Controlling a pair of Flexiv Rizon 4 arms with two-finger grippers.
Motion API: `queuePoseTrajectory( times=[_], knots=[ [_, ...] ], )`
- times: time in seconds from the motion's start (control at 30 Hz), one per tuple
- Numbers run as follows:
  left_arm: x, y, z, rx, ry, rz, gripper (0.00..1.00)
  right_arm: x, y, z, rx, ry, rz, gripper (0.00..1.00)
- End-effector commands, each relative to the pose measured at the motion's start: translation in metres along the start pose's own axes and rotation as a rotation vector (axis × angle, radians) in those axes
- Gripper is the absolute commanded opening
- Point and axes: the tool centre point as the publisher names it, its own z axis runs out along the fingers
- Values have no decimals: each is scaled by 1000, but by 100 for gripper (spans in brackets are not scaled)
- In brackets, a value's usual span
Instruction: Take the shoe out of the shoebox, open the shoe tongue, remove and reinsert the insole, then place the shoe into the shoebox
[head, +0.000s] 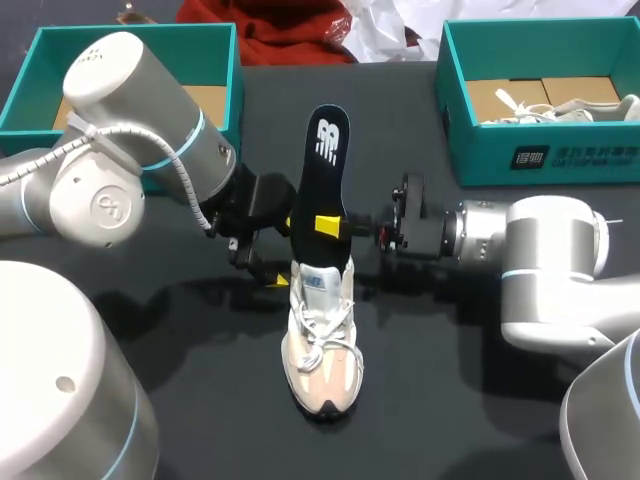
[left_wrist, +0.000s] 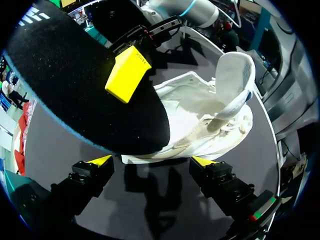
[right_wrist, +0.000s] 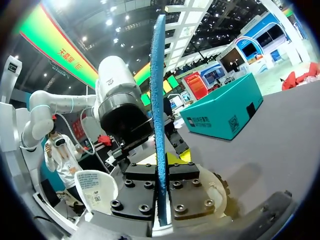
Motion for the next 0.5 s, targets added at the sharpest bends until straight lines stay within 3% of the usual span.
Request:
queuePoseTrajectory(
  times=[0.03,0.5],
  knots=[
    [0,0,1,-1,-1,1,100,6,-12,-2,5,-3,16,0],
    [0,0,1,-1,-1,1,100,15,-40,-3,51,-28,116,0]
  ],
)
